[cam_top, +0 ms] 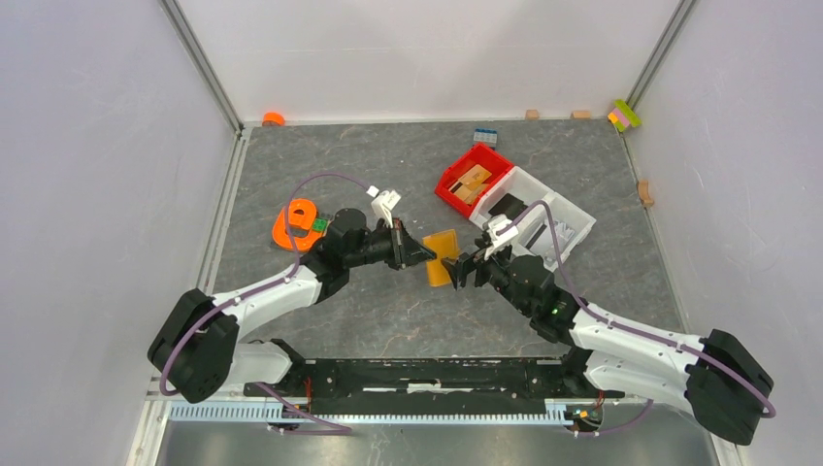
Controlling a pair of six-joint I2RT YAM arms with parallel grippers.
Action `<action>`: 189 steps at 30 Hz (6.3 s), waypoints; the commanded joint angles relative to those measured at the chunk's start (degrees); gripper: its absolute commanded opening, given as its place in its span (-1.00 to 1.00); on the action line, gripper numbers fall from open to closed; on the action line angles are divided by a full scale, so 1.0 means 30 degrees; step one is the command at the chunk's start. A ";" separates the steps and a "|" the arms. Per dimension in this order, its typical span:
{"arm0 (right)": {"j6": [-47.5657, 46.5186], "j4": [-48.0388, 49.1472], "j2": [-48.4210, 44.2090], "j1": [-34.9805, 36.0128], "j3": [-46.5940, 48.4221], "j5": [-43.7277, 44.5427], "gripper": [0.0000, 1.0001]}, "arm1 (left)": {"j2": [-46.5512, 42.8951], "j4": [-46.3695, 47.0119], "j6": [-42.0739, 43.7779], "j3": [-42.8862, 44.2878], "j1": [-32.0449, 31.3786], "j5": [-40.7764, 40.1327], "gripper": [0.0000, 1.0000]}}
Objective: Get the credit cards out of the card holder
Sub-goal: Open the card holder.
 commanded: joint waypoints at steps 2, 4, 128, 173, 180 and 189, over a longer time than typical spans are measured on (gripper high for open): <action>-0.0192 0.0435 0.0233 0.0012 0.0285 0.1075 0.88 | -0.0268 0.0510 0.0387 0.0858 -0.0129 0.0481 -0.96; -0.0189 0.0229 0.0487 0.0063 0.0504 0.0953 0.89 | -0.0272 0.0510 0.0395 0.0847 -0.0151 0.0450 -0.96; 0.0276 -0.0436 0.2139 -0.0102 0.1259 -0.2485 -1.00 | 0.5701 -1.3509 0.3634 0.8026 -0.2384 -0.9421 0.84; 0.0643 -0.1132 0.2459 -0.0635 0.1417 -0.1998 -1.00 | 0.5780 -1.2286 0.3868 0.7711 -0.2326 -0.7304 0.97; 0.0659 -0.1210 0.2313 -0.0676 0.1366 -0.1676 -1.00 | 0.7266 -1.4264 0.3794 0.9047 -0.2324 -0.8795 0.68; 0.0881 -0.1730 0.2430 -0.0793 0.1469 -0.0892 -1.00 | 0.6722 -1.4187 0.3812 0.8711 -0.2035 -0.9184 -0.01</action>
